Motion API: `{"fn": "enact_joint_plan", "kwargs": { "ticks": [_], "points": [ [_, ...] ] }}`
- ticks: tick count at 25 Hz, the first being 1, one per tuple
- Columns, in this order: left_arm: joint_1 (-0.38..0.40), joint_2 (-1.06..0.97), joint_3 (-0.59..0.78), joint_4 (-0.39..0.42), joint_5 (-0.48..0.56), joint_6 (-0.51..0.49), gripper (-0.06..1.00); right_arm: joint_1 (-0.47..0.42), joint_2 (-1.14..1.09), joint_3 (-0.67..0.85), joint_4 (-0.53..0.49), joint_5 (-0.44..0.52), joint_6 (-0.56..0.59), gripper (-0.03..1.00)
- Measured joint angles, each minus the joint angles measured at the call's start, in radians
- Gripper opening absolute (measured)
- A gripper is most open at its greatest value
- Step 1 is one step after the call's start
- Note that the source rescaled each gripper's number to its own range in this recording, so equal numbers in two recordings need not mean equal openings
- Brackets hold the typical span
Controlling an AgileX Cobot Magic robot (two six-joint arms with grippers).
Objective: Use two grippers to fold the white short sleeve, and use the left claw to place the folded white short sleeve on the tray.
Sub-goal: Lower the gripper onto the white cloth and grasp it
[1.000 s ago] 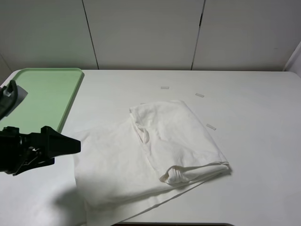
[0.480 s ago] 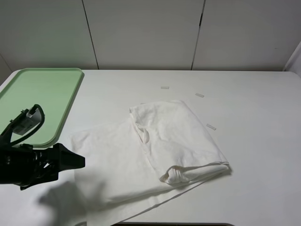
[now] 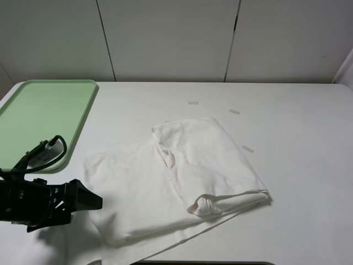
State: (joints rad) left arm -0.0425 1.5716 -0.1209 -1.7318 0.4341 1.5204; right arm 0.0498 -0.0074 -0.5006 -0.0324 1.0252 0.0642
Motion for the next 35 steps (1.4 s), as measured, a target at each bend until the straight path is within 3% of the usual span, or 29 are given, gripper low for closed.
{"fn": "enact_joint_plan", "kwargs": {
  "ticks": [9, 20, 30, 35],
  "points": [
    [0.0, 0.082, -0.083, -0.006, 0.014, 0.006, 0.91, 0.0, 0.0, 0.0, 0.0, -0.001, 0.0, 1.0],
    [-0.005, 0.241, -0.183, -0.011, 0.153, 0.006, 0.88, 0.0, 0.0, 0.0, 0.0, -0.001, 0.0, 1.0],
    [-0.054, 0.285, -0.271, -0.008, 0.153, 0.004, 0.86, 0.0, 0.0, 0.0, 0.0, 0.0, 0.0, 1.0],
    [-0.054, 0.286, -0.299, 0.055, 0.138, -0.01, 0.86, 0.0, 0.0, 0.0, 0.0, 0.0, 0.0, 1.0]
  ]
}}
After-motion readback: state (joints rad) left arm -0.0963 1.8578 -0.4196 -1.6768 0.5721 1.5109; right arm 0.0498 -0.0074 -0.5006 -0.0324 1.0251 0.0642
